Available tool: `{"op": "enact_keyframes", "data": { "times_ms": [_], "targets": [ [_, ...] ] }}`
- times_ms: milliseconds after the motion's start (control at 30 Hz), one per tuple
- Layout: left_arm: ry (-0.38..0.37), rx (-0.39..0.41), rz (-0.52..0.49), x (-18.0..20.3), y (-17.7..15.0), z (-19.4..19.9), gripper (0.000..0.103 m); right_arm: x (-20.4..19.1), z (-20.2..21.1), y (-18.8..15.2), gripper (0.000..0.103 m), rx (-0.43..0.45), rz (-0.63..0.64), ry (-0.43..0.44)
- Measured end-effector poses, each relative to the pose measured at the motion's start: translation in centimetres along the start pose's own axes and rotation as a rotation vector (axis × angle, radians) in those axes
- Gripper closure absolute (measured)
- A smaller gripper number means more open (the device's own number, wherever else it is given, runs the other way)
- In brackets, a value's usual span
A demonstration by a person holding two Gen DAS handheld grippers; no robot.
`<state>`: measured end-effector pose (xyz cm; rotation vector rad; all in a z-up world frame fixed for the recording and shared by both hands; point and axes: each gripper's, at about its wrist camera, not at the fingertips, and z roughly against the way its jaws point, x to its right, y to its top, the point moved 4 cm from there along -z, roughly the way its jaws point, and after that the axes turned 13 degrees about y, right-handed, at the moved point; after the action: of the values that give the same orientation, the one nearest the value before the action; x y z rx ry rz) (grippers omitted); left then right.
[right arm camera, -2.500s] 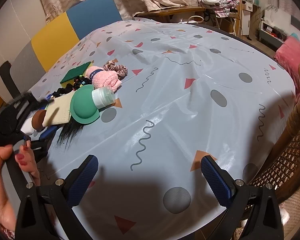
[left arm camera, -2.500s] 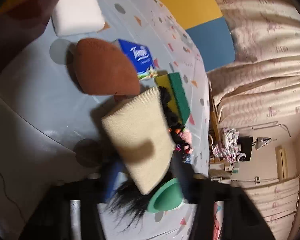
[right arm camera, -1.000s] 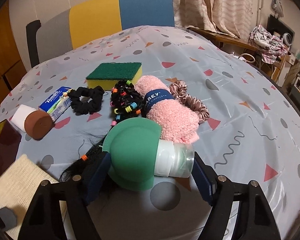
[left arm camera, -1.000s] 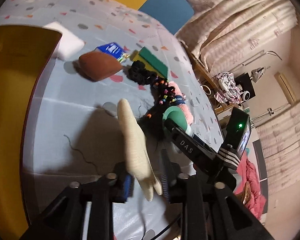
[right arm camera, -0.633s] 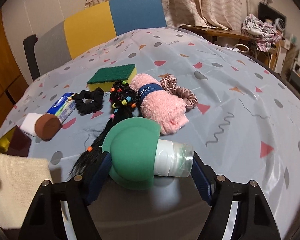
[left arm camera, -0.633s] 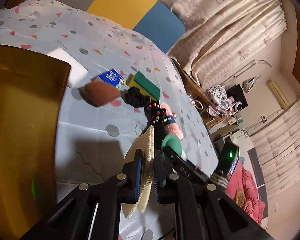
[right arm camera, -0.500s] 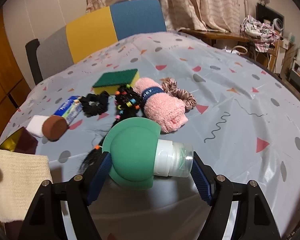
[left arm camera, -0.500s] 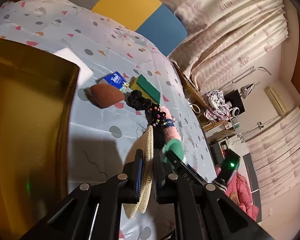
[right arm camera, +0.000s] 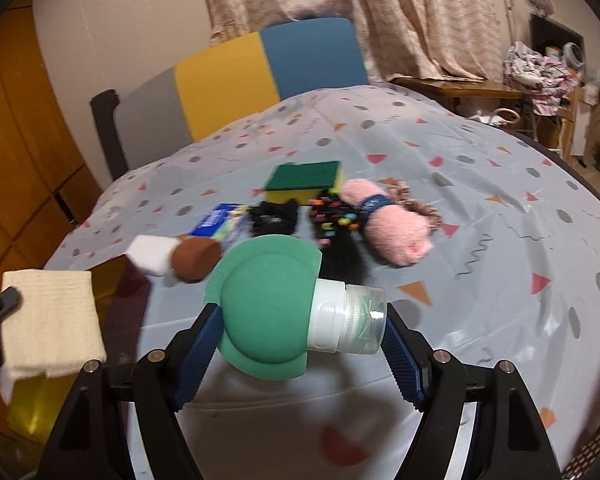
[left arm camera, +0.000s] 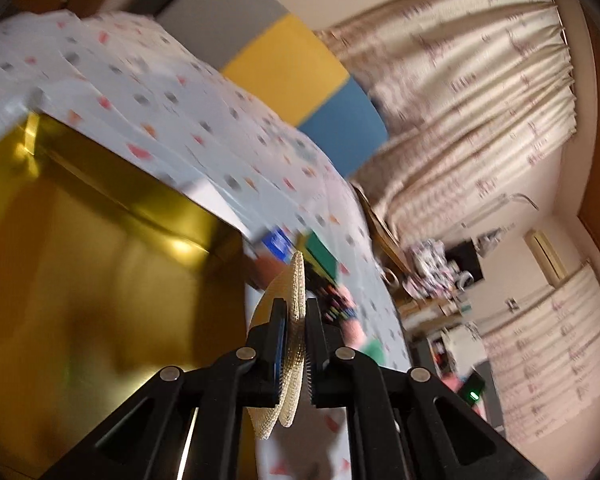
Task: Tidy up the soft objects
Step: 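Carry the beige cloth into the gold tray while the right gripper grasps the green-capped bottle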
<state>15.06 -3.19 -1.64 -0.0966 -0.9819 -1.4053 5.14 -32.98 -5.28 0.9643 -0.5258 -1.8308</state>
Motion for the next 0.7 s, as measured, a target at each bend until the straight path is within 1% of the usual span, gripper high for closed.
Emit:
{"op": "enact_keyframes", "data": {
  "times_ms": [67,133,267,433,467,500,533,567,600,700],
  "targets": [
    [0.034,0.025,0.027,-1.9,1.2,0.6,0.096,-1.4,0.1,-0.1,0.025,0.000,0.018,0.021],
    [0.085,0.041,0.052,-4.3,2.6,0.8,0.096,-3.1,0.1,-0.2,0.025,-0.004,0.037,0.046],
    [0.163,0.059,0.100,-8.2,4.7,0.3,0.096,-6.0,0.3,-0.4,0.025,-0.009,0.075,0.091],
    [0.231,0.074,0.170,-12.5,6.5,-0.4,0.096,-9.4,0.4,-0.5,0.025,-0.013,0.129,0.139],
    [0.256,0.081,0.172,-12.9,6.7,-0.4,0.090,-9.9,0.5,-0.5,0.025,-0.013,0.137,0.145],
    [0.300,0.095,0.168,-13.3,7.0,-0.4,0.078,-10.6,0.5,-0.6,0.025,-0.014,0.147,0.153],
    [0.320,0.105,0.166,-13.4,7.2,-0.3,0.071,-11.1,0.5,-0.6,0.025,-0.017,0.154,0.160],
    [0.338,0.118,0.163,-13.6,7.3,-0.1,0.060,-11.8,0.4,-0.7,0.025,-0.022,0.166,0.167],
    [0.355,0.134,0.158,-13.6,7.4,0.1,0.054,-12.1,0.3,-0.7,0.025,-0.025,0.174,0.170],
    [0.384,0.165,0.130,-13.7,7.3,0.7,0.053,-13.7,0.0,-1.0,0.025,-0.041,0.208,0.185]
  ]
}}
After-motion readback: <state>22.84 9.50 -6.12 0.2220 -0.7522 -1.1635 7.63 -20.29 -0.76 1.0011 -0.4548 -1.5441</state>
